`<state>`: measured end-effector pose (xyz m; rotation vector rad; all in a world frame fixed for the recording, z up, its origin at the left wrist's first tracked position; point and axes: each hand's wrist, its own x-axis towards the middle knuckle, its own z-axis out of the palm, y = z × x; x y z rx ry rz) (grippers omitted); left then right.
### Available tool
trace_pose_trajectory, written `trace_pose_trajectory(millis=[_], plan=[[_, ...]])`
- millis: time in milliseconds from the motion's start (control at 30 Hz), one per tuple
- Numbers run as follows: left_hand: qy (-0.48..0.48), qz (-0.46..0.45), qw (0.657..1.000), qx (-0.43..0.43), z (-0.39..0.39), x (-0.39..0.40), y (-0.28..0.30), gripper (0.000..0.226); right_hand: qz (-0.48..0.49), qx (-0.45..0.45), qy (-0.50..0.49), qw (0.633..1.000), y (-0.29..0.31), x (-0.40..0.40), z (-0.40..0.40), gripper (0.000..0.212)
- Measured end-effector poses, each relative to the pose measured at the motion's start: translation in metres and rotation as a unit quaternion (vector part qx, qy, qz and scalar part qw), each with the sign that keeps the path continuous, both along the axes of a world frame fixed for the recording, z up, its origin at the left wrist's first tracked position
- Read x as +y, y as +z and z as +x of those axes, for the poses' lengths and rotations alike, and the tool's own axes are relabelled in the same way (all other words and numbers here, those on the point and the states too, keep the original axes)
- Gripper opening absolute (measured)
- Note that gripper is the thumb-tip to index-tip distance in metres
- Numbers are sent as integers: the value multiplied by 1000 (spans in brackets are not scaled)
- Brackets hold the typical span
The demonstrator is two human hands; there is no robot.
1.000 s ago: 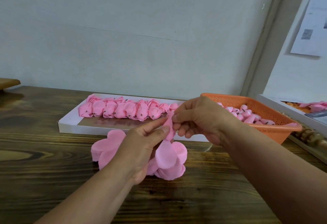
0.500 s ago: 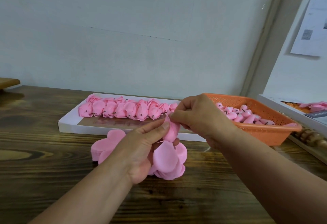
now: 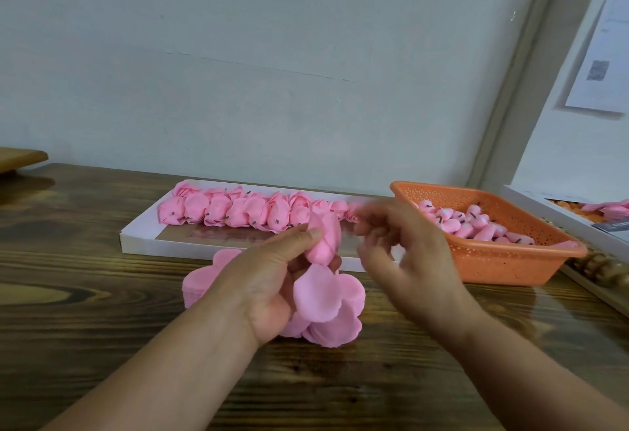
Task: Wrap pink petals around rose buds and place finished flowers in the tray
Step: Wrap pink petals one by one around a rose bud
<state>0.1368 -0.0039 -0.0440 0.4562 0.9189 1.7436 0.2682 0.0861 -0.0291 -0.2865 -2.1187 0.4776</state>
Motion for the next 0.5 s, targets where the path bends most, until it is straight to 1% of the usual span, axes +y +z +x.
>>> trace_pose_trajectory(millis=[33,67,133,167,233,300,367,433,500], plan=[[-4,0,1000,-10,1,-1,1,12,72,-1,5,997,-9,-2,5,24],[-5,-2,1000,-19,2,-1,2,20,131,-9,12,991,-19,-4,9,28],[-5,-8,999,-44,6,-1,4,37,197,-18,22,980,-32,-4,11,34],[-6,-6,998,-57,8,-2,5,39,212,-15,18,977,-35,-4,10,37],[-13,0,997,-71,12,-3,7,38,213,3,8,977,-36,-6,8,39],[-8,8,997,-75,14,-4,8,34,185,31,-1,982,-35,-10,5,31],[3,11,997,-72,15,-4,9,25,163,52,-11,985,-33,-12,3,23],[5,19,997,-69,16,-5,10,17,160,56,-10,985,-31,-14,1,21],[0,36,998,-59,16,-6,10,18,163,56,-6,985,-30,-16,0,17]])
